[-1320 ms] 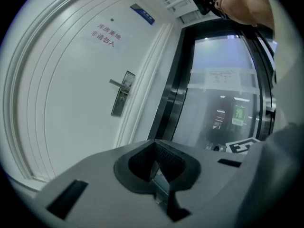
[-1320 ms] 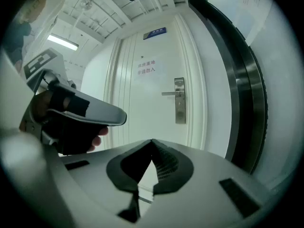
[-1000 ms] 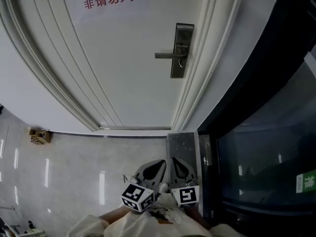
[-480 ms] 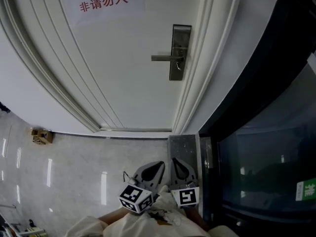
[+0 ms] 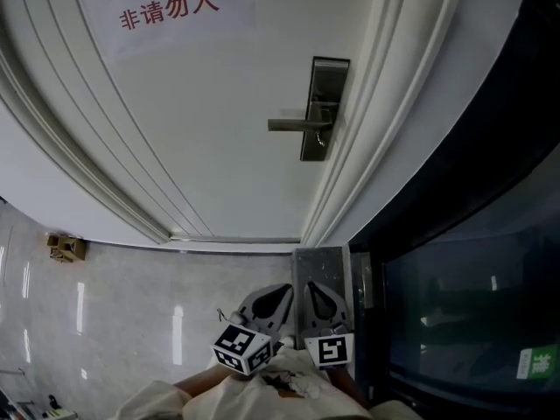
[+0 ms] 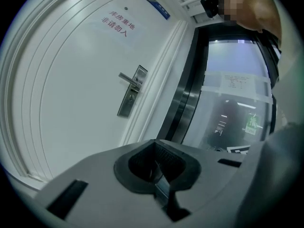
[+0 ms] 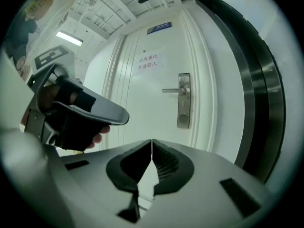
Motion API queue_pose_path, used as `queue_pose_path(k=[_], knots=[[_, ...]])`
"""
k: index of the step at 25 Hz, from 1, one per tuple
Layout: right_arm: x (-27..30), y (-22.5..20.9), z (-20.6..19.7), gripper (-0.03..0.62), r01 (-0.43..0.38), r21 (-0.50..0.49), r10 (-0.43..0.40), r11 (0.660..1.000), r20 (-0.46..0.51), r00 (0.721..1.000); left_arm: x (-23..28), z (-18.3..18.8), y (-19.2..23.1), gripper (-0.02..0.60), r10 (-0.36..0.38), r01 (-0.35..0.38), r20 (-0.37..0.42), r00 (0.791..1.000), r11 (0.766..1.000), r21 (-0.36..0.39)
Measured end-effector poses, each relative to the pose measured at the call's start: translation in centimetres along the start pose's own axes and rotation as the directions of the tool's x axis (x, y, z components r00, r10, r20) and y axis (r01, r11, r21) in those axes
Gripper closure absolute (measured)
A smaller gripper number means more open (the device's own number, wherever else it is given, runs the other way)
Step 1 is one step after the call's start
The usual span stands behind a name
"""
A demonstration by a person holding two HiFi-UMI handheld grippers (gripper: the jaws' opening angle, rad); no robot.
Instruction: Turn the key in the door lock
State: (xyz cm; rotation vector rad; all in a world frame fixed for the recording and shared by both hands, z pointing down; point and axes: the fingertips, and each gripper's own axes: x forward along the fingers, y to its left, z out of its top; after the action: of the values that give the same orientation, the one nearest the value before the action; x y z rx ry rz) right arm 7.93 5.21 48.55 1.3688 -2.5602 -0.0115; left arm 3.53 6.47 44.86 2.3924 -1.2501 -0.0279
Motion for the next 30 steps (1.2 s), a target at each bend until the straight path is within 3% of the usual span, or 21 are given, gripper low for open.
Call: queue_pose_path(k=[6,11,14,17,21,27,30], knots=[[7.9,-0.8,3.4,0.585,0.057,-0.069,-0.055,0.996,0.031,0.998,0.7,5.4,7.2,0.581,0.01,-0.013,0.074,0.997,0.999,0.037],[12.0,-0.3,4.6,0.572,0.098,-0.117,-0.094,0.988,0.041,0.995,1.2,6.5,11.5,0.581,0.026,-0.028,0.07,0.997,0.999,0.032],[13.0,-1.2,5.4,0.5,0.099,-0.12,-0.097,0.988,0.029,0.995,1.9,7.4,10.8,0.581,0.007,-0.009,0.071,0.997,0.999,0.035],[13.7,-2.6,6.5,0.49,0.116,-0.151,-0.114,0.982,0.022,0.993,2.7,8.7,10.3,0.581,0.003,-0.008,0.085,0.996,0.998,0.055],[15.1,-5.0,8.3,0.49,0.155,-0.231,-0.139,0.961,0.083,0.987,3.8,9.8,10.2,0.581,0.009,-0.017,0.121,0.993,0.998,0.063],[17.1,-9.1,10.2,0.49,0.255,-0.316,-0.228,0.914,0.118,0.966,4.7,8.4,9.8,0.58,0.006,-0.01,0.08,0.997,0.999,0.04],[18.3,-10.3,11.4,0.491,0.26,-0.32,-0.229,0.911,0.13,0.965,5.2,8.4,9.7,0.581,-0.002,-0.002,0.082,0.997,0.998,0.057]])
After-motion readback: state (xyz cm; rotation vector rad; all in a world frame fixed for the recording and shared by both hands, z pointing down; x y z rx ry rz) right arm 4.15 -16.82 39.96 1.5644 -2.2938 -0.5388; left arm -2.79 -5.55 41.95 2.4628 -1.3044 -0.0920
